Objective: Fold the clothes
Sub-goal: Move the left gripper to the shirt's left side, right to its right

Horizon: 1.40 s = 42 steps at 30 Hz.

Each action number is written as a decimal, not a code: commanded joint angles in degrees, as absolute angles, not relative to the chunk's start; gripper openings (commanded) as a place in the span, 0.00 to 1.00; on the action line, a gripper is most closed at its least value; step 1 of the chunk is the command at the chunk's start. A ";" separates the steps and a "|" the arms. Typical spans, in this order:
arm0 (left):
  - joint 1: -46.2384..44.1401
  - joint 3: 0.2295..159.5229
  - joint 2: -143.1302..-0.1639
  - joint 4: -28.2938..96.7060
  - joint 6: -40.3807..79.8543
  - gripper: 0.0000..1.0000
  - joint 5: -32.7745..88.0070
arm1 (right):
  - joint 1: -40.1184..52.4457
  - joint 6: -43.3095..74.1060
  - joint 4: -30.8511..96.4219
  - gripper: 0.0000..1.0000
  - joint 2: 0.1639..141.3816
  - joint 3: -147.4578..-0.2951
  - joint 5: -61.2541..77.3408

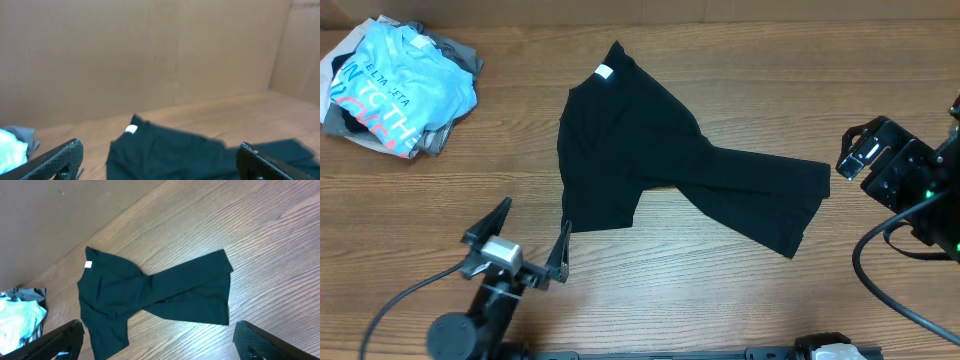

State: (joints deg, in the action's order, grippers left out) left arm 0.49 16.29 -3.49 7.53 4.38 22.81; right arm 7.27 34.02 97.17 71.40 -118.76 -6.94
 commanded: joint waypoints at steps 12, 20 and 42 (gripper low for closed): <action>0.73 61.47 -40.29 44.71 -4.51 1.00 43.57 | 7.31 34.35 94.70 1.00 77.62 -109.03 -7.44; -1.48 66.94 -49.06 57.65 7.03 1.00 17.26 | 7.31 34.35 91.31 1.00 80.31 -106.13 -7.49; -9.58 71.20 -87.81 63.61 12.43 1.00 8.21 | 7.31 34.33 90.32 1.00 85.10 -106.13 -9.02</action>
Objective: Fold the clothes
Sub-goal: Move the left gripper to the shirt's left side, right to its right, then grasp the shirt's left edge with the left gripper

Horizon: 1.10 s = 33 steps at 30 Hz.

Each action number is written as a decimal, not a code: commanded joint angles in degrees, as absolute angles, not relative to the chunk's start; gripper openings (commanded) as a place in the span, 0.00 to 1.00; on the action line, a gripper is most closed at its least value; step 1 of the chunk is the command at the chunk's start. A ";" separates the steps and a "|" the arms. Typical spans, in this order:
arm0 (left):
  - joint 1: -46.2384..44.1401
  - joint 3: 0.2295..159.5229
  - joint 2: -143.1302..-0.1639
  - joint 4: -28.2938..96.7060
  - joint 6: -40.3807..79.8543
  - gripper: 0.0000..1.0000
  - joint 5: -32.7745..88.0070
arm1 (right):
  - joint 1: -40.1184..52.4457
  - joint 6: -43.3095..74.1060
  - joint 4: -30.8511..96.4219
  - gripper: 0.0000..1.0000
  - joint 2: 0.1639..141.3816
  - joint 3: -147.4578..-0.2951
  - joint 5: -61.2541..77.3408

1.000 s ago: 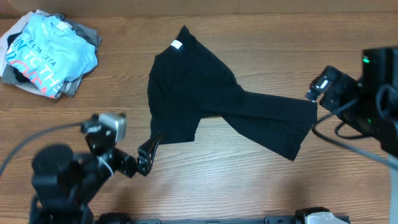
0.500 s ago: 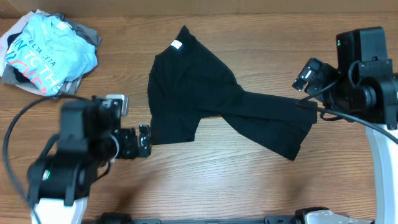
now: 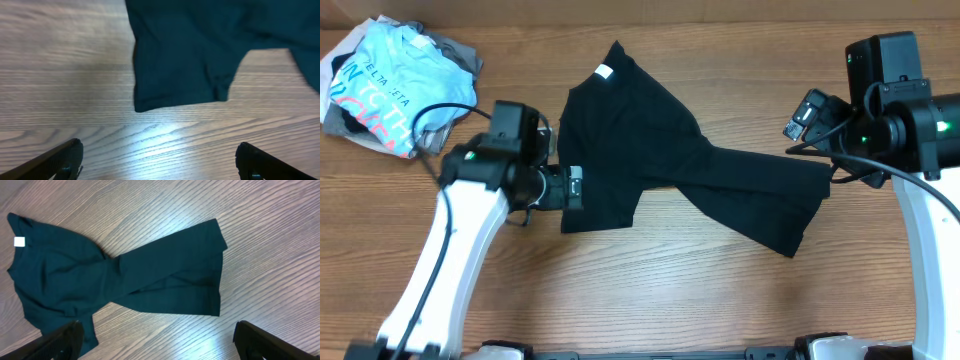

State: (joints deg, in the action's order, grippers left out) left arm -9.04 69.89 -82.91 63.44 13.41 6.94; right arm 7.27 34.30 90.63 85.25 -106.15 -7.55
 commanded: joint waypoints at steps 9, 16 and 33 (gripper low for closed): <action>-9.69 71.20 -99.92 62.08 16.78 0.91 1.96 | 7.31 34.30 90.54 1.00 85.10 -106.13 -9.06; -9.80 71.20 -107.07 59.96 16.75 0.87 2.02 | 7.31 34.33 90.54 1.00 85.10 -106.13 -9.28; -9.80 70.81 -110.76 54.89 16.75 0.78 2.98 | 7.31 34.33 91.61 1.00 85.10 -106.10 -9.65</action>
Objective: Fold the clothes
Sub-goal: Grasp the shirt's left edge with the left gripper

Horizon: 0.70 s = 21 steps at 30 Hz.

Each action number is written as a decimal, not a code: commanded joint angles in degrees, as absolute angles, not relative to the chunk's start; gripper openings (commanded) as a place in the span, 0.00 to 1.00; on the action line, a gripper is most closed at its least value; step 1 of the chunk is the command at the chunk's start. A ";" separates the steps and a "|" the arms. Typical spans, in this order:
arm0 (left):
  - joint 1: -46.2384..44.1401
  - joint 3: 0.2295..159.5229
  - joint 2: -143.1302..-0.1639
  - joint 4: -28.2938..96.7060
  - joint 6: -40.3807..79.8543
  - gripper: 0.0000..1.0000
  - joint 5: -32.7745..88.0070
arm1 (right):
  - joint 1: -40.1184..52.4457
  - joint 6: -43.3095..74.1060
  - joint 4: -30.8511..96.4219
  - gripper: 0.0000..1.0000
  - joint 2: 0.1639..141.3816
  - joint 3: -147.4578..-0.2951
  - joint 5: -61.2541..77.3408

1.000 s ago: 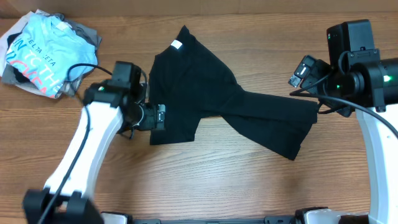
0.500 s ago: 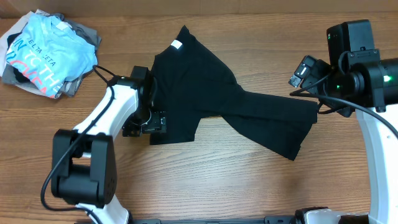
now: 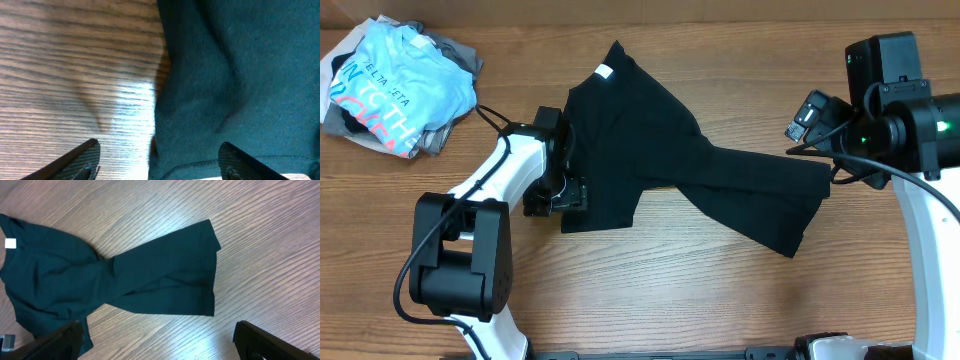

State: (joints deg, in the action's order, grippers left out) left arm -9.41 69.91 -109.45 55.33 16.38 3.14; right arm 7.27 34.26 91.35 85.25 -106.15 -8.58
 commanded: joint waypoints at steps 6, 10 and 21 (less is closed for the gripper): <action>-9.80 70.65 -113.80 54.06 16.71 0.76 4.49 | 7.31 34.33 91.81 1.00 85.10 -106.10 -9.65; -9.80 70.65 -115.09 53.89 16.71 0.72 4.49 | 7.31 34.33 91.79 1.00 85.10 -106.13 -9.67; -9.34 71.31 -114.93 55.72 18.57 0.04 4.34 | 7.31 34.39 91.37 1.00 85.12 -106.10 -10.68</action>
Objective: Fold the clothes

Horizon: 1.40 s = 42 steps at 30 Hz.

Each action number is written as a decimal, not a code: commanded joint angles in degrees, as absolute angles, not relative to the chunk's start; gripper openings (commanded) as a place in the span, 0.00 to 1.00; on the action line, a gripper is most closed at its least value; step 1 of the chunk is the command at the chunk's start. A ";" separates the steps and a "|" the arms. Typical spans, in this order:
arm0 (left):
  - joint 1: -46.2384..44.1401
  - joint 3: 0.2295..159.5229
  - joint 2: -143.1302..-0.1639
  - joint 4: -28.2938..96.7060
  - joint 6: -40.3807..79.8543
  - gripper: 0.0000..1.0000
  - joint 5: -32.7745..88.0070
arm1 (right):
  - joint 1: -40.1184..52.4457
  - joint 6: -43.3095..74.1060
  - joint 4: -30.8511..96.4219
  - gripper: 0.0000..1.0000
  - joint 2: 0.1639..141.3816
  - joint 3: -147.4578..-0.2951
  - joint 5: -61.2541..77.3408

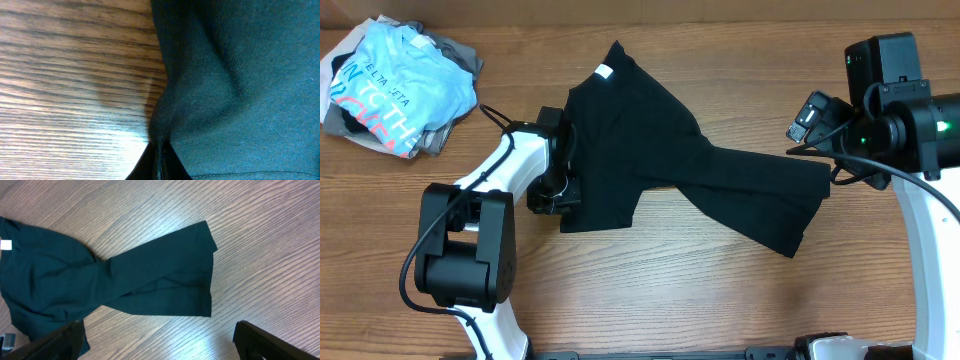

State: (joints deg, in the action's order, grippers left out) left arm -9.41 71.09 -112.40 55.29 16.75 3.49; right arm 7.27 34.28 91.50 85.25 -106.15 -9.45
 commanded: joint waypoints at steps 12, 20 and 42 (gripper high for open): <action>3.62 72.29 -109.30 59.37 24.01 0.04 4.69 | 7.31 35.27 92.03 1.00 86.80 -103.44 -9.98; 11.31 72.29 -102.50 62.76 22.04 0.04 4.49 | 7.31 35.22 80.64 1.00 86.80 -89.60 -1.91; 11.88 72.16 -100.03 63.16 20.75 0.04 4.47 | 4.73 40.49 50.11 1.00 86.87 -62.98 -1.41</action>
State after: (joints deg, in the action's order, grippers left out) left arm 11.68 71.61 -101.34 63.07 22.09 4.89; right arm 5.52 40.16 52.36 86.91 -63.16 -1.32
